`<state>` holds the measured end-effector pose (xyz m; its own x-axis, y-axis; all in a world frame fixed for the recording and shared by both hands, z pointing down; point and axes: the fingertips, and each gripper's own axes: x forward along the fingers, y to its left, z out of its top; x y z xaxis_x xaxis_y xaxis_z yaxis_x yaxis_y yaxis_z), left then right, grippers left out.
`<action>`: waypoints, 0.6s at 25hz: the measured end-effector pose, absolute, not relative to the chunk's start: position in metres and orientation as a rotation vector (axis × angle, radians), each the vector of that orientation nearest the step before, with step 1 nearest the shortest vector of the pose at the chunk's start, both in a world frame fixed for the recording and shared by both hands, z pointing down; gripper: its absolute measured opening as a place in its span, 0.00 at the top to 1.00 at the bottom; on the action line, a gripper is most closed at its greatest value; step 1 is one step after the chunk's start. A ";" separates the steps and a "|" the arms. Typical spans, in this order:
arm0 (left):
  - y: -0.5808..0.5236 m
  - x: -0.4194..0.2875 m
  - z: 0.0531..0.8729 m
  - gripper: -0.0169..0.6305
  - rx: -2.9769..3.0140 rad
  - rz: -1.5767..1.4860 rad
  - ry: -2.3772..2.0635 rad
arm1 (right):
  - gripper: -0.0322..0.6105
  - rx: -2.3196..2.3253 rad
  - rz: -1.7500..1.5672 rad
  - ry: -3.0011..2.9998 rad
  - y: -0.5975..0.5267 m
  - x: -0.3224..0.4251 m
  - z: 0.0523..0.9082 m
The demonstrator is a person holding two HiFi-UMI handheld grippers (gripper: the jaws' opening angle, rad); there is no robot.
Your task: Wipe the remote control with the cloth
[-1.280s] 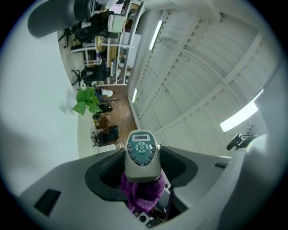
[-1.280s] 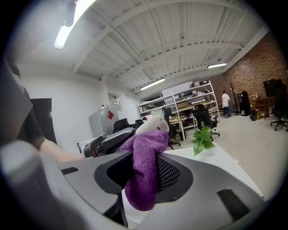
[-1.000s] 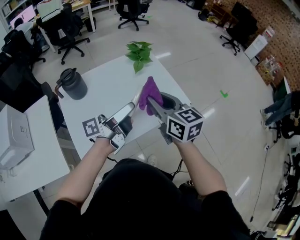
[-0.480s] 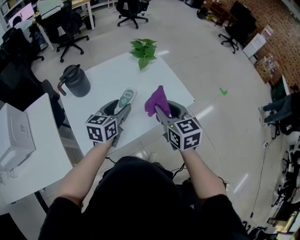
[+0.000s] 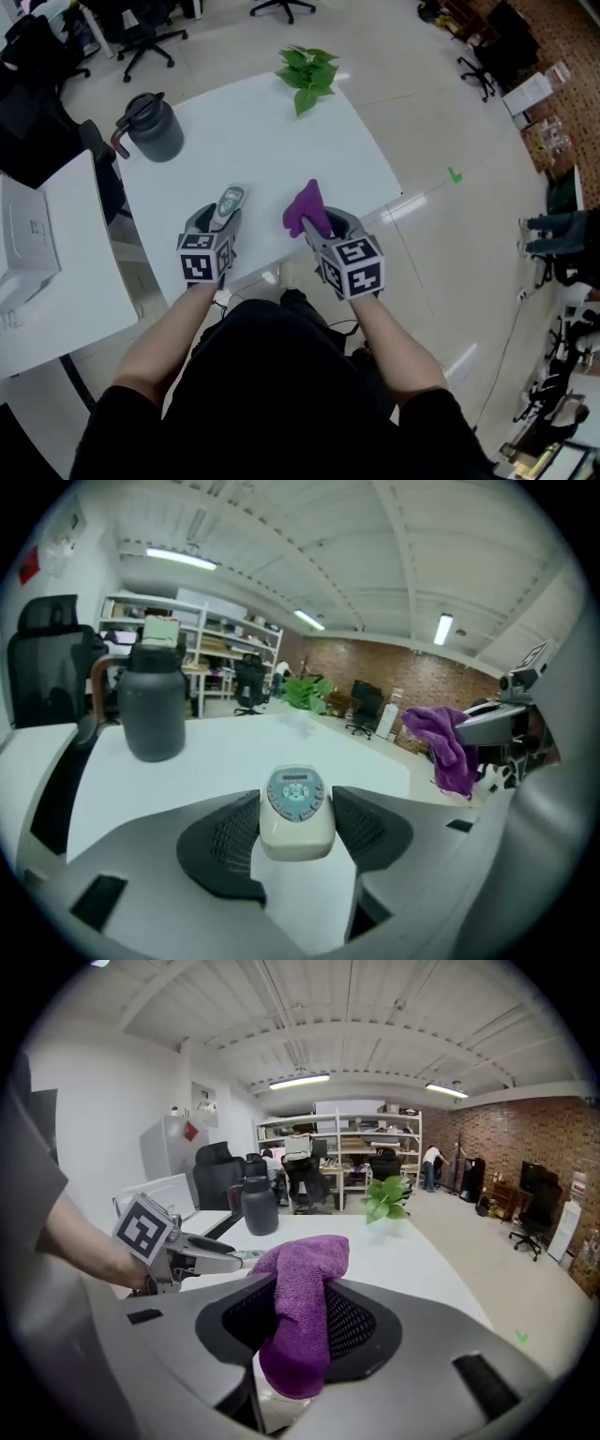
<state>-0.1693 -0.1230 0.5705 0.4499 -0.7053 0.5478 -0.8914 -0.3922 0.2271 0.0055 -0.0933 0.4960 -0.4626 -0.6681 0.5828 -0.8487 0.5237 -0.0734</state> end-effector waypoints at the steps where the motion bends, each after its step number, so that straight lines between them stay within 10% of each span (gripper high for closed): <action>1: -0.124 -0.175 0.580 0.62 2.177 0.511 -1.368 | 0.72 1.199 0.494 -2.275 -0.098 0.003 0.505; 15: -0.119 -0.166 0.654 0.63 1.848 0.662 -1.543 | 0.72 0.650 0.503 -2.270 -0.167 -0.035 0.607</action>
<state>-0.1659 -0.1195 0.6536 0.1861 -0.6638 0.7244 -0.9824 -0.1122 0.1495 -0.0349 -0.1673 0.6068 -0.6205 -0.3038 0.7230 -0.5807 0.7976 -0.1632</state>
